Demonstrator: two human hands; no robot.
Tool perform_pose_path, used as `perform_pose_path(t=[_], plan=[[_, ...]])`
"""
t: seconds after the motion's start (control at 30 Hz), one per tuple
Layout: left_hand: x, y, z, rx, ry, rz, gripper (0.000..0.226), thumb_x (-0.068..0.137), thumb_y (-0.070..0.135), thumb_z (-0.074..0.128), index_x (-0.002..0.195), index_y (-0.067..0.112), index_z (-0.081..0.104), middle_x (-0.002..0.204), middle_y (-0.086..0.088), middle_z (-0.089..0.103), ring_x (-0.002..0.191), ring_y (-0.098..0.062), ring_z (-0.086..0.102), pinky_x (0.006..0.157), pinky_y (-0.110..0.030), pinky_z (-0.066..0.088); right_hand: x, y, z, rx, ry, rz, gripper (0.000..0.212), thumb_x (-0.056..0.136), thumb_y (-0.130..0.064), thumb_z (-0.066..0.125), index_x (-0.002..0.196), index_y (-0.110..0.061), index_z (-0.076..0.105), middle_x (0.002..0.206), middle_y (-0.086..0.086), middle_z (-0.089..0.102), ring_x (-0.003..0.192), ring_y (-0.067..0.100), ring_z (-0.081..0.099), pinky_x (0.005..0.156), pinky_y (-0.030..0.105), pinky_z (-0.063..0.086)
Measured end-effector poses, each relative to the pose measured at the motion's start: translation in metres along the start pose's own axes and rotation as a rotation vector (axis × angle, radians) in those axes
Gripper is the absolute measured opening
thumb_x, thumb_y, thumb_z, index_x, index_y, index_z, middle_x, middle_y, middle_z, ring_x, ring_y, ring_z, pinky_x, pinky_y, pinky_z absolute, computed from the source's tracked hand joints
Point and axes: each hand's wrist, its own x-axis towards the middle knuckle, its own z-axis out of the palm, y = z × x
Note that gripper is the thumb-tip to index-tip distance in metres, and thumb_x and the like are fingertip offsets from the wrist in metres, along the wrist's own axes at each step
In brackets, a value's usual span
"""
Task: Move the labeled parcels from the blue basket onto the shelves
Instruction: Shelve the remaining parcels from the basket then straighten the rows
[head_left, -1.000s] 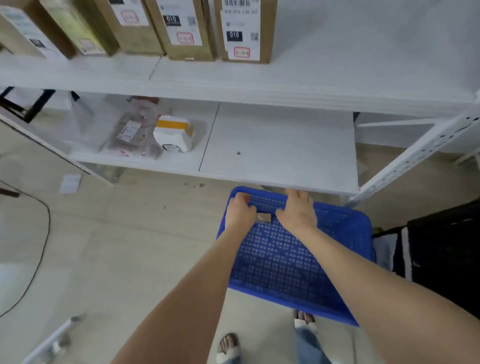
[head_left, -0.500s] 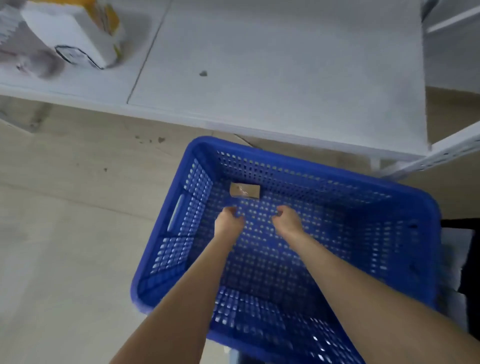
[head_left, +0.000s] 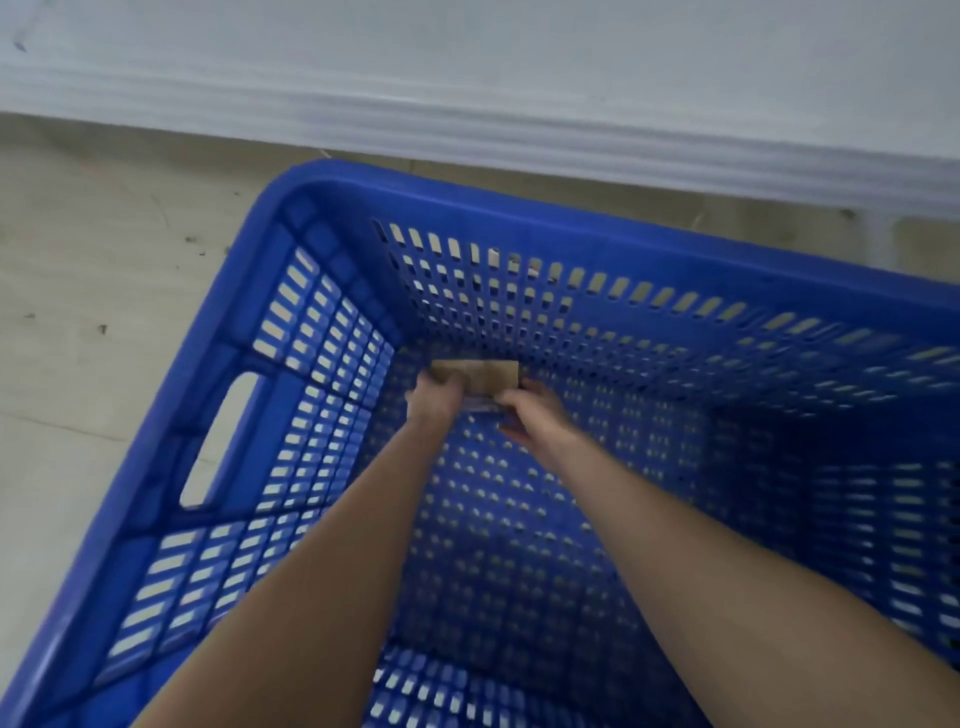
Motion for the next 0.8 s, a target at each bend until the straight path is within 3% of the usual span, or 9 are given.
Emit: perform_pose_path(t=[0.07,0.1,0.2,0.27,0.33,0.4,0.57,0.7,0.8], plan=[[-0.031,-0.001,-0.009,-0.176,0.035,-0.068,0.063,0.082,0.048,0.058,0.126,0.005,0.044,0.123,-0.025,0.055,0.1,-0.042,0.061,0.065,-0.043,0.056,-0.014,0.001,-0.005,0.152,0.108,0.038,0.009,0.096,-0.019,0.055,0.103,-0.014,0.055,0.11,0.009,0.059,0.104,0.026,0.06,0.088,0.035,0.052],[-0.051,0.0,-0.015,-0.254,0.057,-0.1,0.058,0.084,0.05,0.059,0.118,0.005,0.045,0.114,-0.021,0.059,0.092,-0.036,0.063,0.061,-0.038,0.056,-0.027,0.0,-0.009,0.213,0.148,0.053,0.018,0.094,-0.025,0.059,0.105,-0.01,0.057,0.105,0.01,0.061,0.098,0.025,0.061,0.082,0.033,0.053],[-0.109,0.009,-0.037,-0.425,0.066,-0.154,0.048,0.083,0.044,0.067,0.107,0.011,0.042,0.101,-0.01,0.056,0.094,-0.03,0.062,0.079,-0.044,0.058,-0.078,-0.009,-0.019,0.259,0.2,0.072,0.037,0.085,-0.041,0.068,0.099,-0.006,0.064,0.098,0.01,0.067,0.093,0.024,0.065,0.077,0.033,0.054],[-0.153,0.023,-0.051,-0.397,0.029,-0.126,0.044,0.083,0.034,0.07,0.109,0.007,0.048,0.096,-0.008,0.058,0.091,-0.026,0.063,0.085,-0.043,0.056,-0.123,-0.021,-0.025,0.263,0.206,0.065,0.031,0.083,-0.037,0.071,0.094,-0.008,0.066,0.098,0.011,0.07,0.091,0.024,0.067,0.077,0.032,0.055],[-0.198,0.04,-0.066,-0.379,-0.007,-0.075,0.038,0.084,0.029,0.069,0.108,0.003,0.054,0.089,-0.005,0.06,0.081,-0.018,0.061,0.079,-0.037,0.055,-0.171,-0.039,-0.029,0.287,0.2,0.06,0.026,0.084,-0.025,0.072,0.101,-0.006,0.065,0.097,0.012,0.071,0.087,0.022,0.069,0.07,0.029,0.056],[-0.244,0.063,-0.085,-0.365,-0.025,-0.026,0.035,0.086,0.026,0.065,0.112,0.004,0.056,0.091,-0.004,0.061,0.078,-0.015,0.059,0.071,-0.032,0.053,-0.225,-0.064,-0.034,0.302,0.15,0.066,0.024,0.086,-0.017,0.068,0.107,-0.005,0.063,0.092,0.01,0.071,0.082,0.02,0.068,0.066,0.028,0.055],[-0.359,0.129,-0.139,-0.391,-0.104,-0.003,0.035,0.089,0.016,0.056,0.124,0.01,0.053,0.11,-0.007,0.059,0.089,-0.02,0.06,0.078,-0.039,0.054,-0.35,-0.128,-0.042,0.337,0.023,0.033,0.036,0.088,-0.016,0.065,0.122,-0.011,0.057,0.094,0.005,0.07,0.082,0.017,0.066,0.064,0.029,0.052],[-0.45,0.193,-0.184,-0.383,-0.137,0.062,0.022,0.09,0.022,0.055,0.111,0.021,0.06,0.113,-0.006,0.061,0.102,-0.023,0.06,0.083,-0.041,0.056,-0.45,-0.183,-0.043,0.351,-0.031,-0.03,0.033,0.087,-0.018,0.067,0.118,-0.013,0.058,0.093,0.006,0.069,0.084,0.02,0.065,0.072,0.032,0.054],[-0.514,0.243,-0.212,-0.352,-0.161,0.16,0.028,0.09,0.017,0.05,0.116,0.022,0.059,0.11,-0.006,0.062,0.098,-0.02,0.059,0.079,-0.039,0.056,-0.517,-0.224,-0.048,0.377,-0.059,-0.097,0.03,0.086,-0.026,0.068,0.113,-0.015,0.06,0.098,0.008,0.069,0.087,0.022,0.066,0.076,0.034,0.055]])
